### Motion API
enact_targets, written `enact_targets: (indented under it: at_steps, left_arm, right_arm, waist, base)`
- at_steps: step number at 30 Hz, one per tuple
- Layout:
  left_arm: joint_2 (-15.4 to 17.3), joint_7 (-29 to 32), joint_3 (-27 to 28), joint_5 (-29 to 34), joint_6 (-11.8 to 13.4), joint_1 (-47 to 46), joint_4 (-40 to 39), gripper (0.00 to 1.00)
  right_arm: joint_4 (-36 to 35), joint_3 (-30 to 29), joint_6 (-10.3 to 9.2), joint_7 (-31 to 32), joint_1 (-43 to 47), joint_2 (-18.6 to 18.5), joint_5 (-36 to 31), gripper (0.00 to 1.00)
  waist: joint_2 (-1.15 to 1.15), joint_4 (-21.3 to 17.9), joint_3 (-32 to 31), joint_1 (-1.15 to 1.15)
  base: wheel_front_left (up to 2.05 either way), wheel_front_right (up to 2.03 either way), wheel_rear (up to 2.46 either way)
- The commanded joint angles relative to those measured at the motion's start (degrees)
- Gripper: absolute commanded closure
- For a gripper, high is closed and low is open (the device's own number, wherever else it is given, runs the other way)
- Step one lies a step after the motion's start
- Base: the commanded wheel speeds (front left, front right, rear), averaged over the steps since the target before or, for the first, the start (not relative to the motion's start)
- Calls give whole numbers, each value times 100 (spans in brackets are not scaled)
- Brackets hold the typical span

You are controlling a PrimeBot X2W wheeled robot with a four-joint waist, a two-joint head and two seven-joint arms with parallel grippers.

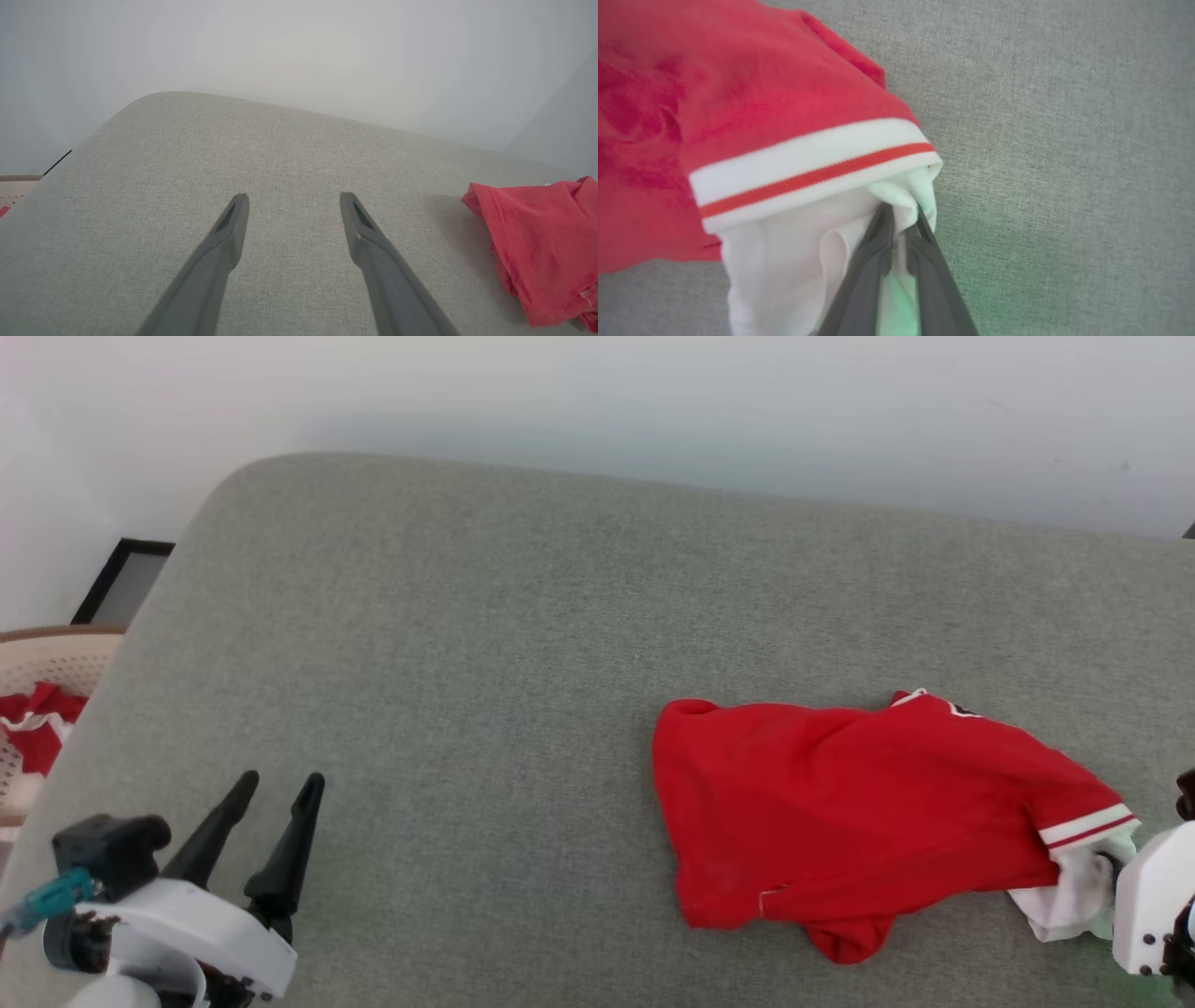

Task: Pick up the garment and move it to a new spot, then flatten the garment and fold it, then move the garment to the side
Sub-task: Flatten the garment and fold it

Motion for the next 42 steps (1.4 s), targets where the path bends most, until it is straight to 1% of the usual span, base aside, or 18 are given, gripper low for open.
enact_targets:
  at_steps: [1,4,10,12,19,25,27,33,35,37,42]
  left_arm:
    - [27,32,-1,16,15,-81,1,0]
    - [89,202,-22,-12,60,-144,-39,0]
    - [278,870,-186,-41,114,-420,-310,0]
    - [339,1166,-265,-36,146,-571,-416,0]
    - [412,2182,-595,-22,72,-1261,-701,0]
    - [257,3030,-907,-166,2,-1873,-665,0]
    - [160,3297,-1046,-175,-37,-2078,-632,0]
    - [-139,3833,-1353,-229,-124,-2523,-281,0]
    - [-219,3980,-1452,-245,-161,-2636,-125,0]
    - [-286,4133,-1518,-293,-146,-2694,94,0]
    - [-424,4554,-1701,-385,-111,-2813,599,0]
  right_arm:
    - [73,78,-8,6,-37,60,74,0]
    - [82,95,-8,31,-97,9,196,0]
    - [-286,104,-8,-169,21,-64,387,0]
    - [-424,45,-8,-322,67,-17,387,0]
    - [-924,-229,-8,-949,251,311,142,0]
    - [-1404,-468,-8,-1570,450,836,-327,0]
    - [-1531,-540,-8,-1781,514,971,-452,0]
    - [-1840,-632,-8,-2577,634,1448,-760,0]
    - [-1867,-644,-8,-2807,626,1600,-835,0]
    - [-1845,-661,-8,-2991,609,1728,-899,0]
    - [-1709,-577,-8,-3151,533,1905,-953,0]
  waist:
    - [0,-31,-24,0]
    - [0,-107,-84,0]
    - [0,-352,-239,0]
    - [0,-457,-282,0]
    - [0,-841,-392,0]
    - [0,-1173,-455,0]
    - [0,-1267,-444,0]
    - [0,-1541,-317,0]
    - [0,-1632,-254,0]
    - [0,-1719,-191,0]
    - [0,-1898,-8,0]
  base:
    - [0,0,0]
    - [0,0,0]
    - [0,0,0]
    - [0,0,0]
    - [0,0,0]
    - [0,0,0]
    - [0,0,0]
    - [0,0,0]
    - [0,0,0]
    - [0,0,0]
    - [0,0,0]
